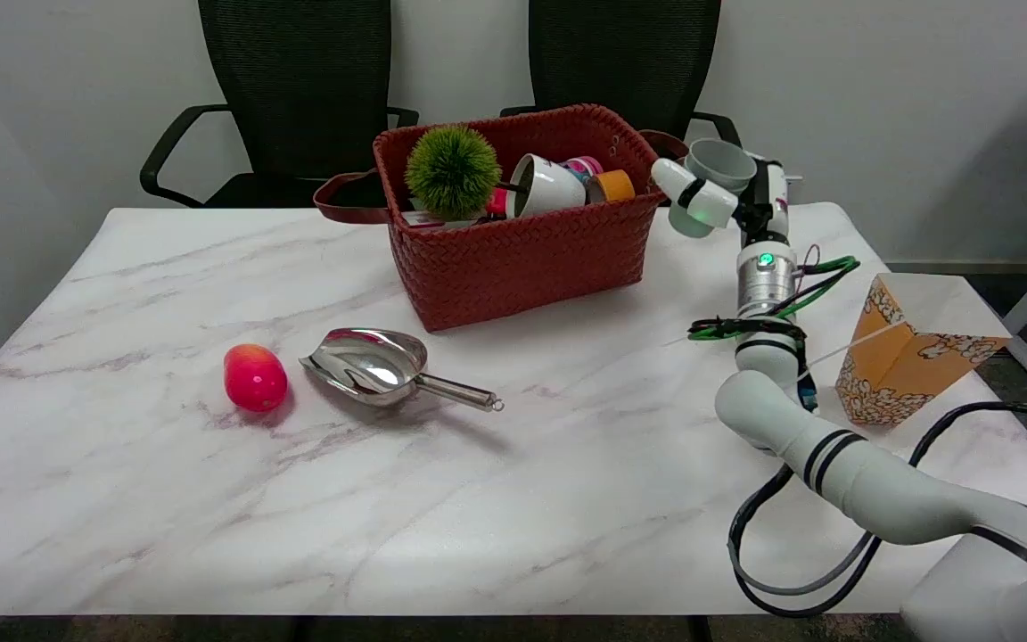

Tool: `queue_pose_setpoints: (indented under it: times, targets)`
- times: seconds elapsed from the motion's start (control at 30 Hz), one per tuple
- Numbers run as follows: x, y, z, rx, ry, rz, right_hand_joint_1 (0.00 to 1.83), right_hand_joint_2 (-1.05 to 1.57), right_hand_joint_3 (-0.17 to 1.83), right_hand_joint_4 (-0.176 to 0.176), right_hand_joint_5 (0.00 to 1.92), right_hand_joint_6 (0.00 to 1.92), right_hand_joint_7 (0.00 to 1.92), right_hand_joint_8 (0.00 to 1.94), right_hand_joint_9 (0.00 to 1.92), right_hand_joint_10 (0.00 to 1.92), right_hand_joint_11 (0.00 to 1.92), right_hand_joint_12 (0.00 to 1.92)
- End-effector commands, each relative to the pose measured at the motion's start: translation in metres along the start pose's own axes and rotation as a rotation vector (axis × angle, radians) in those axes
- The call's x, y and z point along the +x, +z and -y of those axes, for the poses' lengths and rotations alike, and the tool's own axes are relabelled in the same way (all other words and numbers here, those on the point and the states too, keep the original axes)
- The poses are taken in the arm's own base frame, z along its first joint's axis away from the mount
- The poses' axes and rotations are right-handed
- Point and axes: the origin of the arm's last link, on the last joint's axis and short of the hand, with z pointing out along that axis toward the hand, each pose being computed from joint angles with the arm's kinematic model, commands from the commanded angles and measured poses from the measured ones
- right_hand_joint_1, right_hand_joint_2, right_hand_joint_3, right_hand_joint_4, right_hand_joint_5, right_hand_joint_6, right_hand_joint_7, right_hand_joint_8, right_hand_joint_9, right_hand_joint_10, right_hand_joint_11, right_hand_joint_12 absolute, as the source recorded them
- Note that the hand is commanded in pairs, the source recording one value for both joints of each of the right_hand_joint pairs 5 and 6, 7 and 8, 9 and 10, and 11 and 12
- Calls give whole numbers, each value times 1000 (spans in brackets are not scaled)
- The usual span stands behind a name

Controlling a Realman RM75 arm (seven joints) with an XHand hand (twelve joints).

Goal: Place the green cup into the brown storage basket.

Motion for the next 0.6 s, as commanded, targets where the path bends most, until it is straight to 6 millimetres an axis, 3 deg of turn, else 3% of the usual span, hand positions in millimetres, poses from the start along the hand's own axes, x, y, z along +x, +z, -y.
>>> queue_pose_setpoints:
  times: [0.03,0.23,0.6]
  targets:
    - [-2,14,66,210,-83,-18,1184,527,471,0,1071,1071,1351,1351,1215,1215,834,834]
    - [-18,23,86,247,-76,9,1174,478,538,0,1075,1075,1356,1356,1217,1217,826,826]
    - [-61,45,100,250,-110,88,1179,378,602,0,1020,1020,1321,1321,1163,1163,780,780]
